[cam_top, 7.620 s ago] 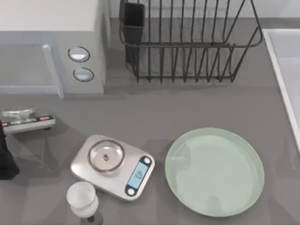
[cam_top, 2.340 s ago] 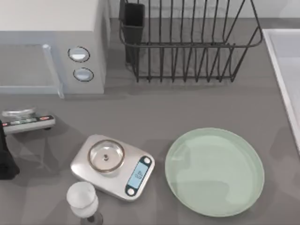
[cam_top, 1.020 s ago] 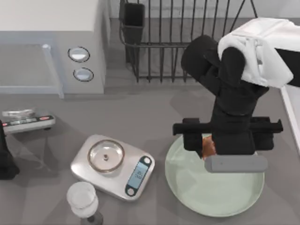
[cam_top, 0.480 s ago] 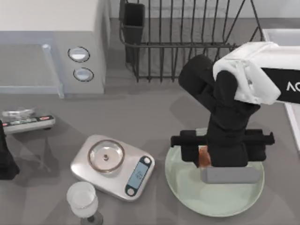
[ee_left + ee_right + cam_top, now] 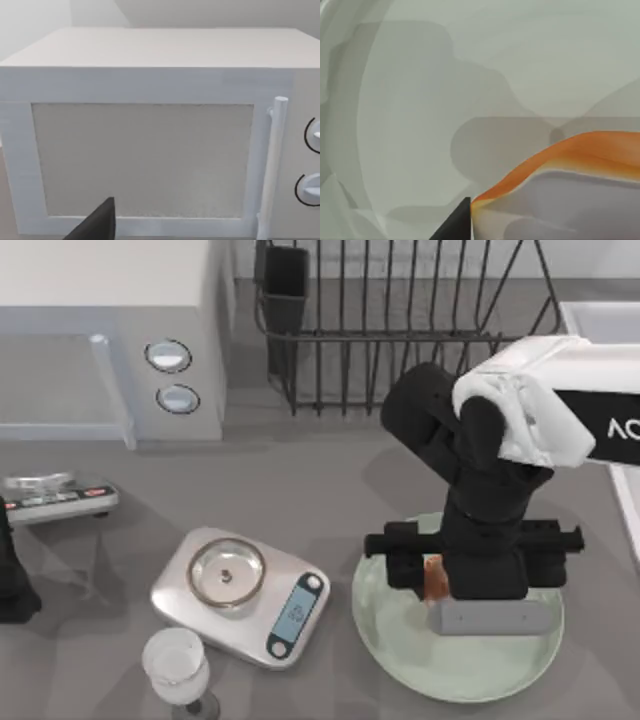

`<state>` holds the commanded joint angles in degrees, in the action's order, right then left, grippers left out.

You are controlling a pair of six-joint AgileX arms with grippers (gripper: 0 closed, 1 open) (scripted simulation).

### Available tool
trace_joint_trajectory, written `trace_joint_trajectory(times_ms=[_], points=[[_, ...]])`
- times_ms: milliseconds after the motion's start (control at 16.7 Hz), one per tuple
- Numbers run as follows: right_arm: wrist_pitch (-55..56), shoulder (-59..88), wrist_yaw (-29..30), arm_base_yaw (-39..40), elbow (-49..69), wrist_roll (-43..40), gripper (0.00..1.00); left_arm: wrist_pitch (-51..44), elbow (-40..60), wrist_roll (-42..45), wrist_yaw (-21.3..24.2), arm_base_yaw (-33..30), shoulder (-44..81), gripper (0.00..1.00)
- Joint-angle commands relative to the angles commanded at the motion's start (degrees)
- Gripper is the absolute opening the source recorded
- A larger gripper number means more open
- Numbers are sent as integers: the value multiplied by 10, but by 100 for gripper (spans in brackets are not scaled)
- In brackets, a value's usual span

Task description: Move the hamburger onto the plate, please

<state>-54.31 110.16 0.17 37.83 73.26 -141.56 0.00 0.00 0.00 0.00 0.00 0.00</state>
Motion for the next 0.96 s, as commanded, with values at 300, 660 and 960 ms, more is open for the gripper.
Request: trace_joint_trajectory(times_ms=[300,660,960], points=[[0,0,0,0,0,0,60,0,0,0,0,0,0,100],[0,0,0,0,0,0,100,0,0,0,0,0,0,100],[0,0,0,0,0,0,100,0,0,0,0,0,0,100]])
